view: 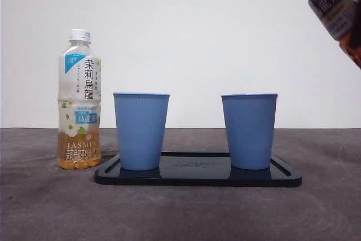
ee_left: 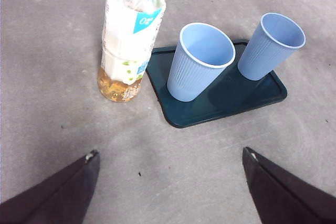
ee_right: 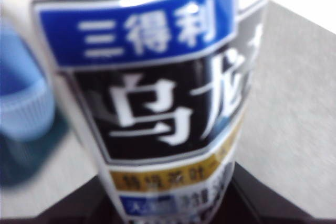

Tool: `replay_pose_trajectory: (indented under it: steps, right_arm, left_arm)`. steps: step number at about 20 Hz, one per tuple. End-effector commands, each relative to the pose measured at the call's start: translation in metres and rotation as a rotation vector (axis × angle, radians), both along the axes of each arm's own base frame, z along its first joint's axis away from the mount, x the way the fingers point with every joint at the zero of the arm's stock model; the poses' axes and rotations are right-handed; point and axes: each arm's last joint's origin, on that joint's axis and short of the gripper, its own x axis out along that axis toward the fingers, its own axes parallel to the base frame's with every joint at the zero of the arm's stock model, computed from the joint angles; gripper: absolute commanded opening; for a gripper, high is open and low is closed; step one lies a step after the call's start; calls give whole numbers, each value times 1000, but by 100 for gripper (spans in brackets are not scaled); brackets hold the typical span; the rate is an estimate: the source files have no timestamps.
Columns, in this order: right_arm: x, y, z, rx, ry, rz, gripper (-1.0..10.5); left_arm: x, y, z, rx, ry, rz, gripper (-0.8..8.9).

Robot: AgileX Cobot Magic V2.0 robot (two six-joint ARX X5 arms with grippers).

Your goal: Pour the drink into the cup

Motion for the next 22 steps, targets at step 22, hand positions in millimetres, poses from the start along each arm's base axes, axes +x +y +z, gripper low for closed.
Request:
replay_pose_trajectory:
  steps: [22]
  right_arm:
    - [29,66,-19,-871,49,113,95]
  left_arm:
    - [-2,-8,6,2,-28,-100,438]
